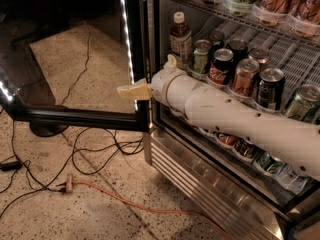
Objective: Pick blue plastic bottle from top shelf of fridge
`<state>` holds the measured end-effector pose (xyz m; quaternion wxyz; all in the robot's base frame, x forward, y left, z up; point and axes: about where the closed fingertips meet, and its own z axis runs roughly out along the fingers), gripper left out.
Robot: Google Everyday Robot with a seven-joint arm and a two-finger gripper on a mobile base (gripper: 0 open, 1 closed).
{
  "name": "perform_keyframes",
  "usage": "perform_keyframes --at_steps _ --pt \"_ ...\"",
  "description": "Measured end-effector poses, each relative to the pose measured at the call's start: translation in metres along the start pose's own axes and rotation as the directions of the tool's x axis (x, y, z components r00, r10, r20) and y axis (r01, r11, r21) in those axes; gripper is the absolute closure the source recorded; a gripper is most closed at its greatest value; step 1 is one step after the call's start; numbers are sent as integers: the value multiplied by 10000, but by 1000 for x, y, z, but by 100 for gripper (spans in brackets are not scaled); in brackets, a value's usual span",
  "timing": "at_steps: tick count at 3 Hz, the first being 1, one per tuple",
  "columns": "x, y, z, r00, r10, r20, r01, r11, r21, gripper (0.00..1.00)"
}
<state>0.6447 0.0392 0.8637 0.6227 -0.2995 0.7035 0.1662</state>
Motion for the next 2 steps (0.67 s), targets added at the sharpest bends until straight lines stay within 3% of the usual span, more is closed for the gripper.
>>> perform_keyframes --at_steps 2 --pt "7 -9 7 9995 321 -56 -320 9992 256 0"
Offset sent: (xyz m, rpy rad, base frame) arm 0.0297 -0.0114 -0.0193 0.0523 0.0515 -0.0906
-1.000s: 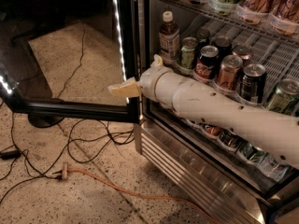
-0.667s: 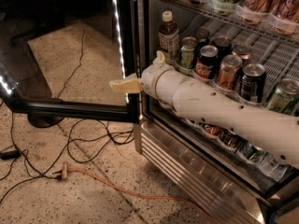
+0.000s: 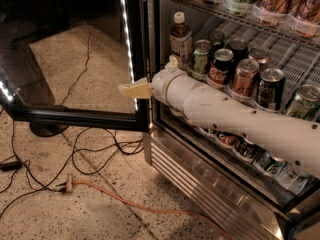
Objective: Pick blue plastic bottle from top shelf of fridge
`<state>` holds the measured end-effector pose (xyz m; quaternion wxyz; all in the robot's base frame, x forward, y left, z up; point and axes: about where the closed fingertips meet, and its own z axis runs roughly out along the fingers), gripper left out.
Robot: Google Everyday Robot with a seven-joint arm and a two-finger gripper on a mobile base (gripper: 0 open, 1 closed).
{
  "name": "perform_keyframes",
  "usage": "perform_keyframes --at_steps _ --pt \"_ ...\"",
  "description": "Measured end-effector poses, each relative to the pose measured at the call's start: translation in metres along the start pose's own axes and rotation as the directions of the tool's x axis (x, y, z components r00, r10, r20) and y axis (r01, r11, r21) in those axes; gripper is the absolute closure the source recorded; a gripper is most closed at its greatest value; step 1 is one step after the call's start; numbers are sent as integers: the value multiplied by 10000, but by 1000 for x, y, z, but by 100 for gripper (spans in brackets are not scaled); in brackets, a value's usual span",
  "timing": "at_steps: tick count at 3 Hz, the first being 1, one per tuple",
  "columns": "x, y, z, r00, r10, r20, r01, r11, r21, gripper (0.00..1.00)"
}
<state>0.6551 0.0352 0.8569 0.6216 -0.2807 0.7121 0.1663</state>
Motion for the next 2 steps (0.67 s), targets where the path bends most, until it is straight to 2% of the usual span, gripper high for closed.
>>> perform_keyframes --at_steps 1,2 --pt "10 -21 2 9991 433 -33 -429 9962 752 0" --pt "18 -39 6 9971 761 55 -761 9867 1439 0"
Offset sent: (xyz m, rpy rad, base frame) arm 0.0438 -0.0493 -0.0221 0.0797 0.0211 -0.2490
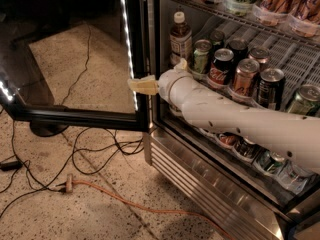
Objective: Pick blue plastic bottle from top shelf of fridge
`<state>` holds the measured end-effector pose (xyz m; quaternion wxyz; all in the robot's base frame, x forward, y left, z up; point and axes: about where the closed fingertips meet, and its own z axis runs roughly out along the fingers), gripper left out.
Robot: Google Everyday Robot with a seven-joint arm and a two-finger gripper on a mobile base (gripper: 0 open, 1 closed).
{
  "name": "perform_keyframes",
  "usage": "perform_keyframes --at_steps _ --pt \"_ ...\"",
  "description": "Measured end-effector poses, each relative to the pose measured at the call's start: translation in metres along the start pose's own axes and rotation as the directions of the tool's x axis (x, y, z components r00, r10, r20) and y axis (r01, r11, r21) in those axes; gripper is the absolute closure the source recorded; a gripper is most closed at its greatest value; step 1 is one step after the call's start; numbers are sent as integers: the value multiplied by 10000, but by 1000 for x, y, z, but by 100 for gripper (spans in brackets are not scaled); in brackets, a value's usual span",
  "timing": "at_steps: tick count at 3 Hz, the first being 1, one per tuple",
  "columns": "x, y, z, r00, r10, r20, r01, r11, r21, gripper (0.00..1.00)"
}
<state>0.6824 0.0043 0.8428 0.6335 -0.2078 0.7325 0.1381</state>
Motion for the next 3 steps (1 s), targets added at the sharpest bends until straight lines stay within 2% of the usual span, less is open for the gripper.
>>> perform_keyframes --at_steps 1,3 --pt "1 -6 10 9995 42 312 -63 9977 674 0" --pt "-22 -14 29 9888 -254 1473 19 9875 1573 0"
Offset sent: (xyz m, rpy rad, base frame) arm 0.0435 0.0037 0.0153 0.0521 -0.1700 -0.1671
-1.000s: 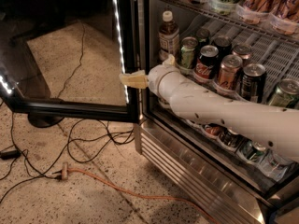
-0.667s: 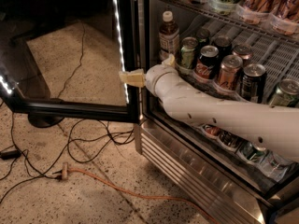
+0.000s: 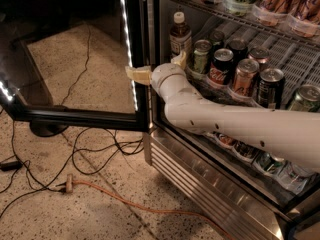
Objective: Pick blue plastic bottle from top shelf of fridge
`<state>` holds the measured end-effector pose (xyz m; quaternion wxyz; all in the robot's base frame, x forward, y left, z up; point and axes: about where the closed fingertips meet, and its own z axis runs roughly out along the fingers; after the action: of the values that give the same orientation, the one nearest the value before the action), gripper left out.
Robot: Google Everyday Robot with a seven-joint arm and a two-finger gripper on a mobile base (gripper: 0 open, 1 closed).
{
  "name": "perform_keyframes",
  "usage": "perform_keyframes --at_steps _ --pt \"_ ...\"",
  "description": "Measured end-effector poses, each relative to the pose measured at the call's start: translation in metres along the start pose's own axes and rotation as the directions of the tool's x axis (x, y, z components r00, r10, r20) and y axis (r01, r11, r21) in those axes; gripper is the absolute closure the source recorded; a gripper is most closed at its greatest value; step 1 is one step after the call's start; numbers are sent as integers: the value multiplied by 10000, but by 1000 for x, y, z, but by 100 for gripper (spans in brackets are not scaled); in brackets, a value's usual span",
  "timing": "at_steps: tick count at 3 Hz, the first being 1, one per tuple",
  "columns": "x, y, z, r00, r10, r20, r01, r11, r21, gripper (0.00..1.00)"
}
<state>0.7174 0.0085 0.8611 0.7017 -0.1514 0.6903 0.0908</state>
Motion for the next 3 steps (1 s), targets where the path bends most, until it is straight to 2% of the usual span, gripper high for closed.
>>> perform_keyframes --at_steps 2,3 --pt "2 0 5 10000 33 31 -33 9998 197 0" --pt "10 -2 17 9998 -203 87 195 9961 861 0"
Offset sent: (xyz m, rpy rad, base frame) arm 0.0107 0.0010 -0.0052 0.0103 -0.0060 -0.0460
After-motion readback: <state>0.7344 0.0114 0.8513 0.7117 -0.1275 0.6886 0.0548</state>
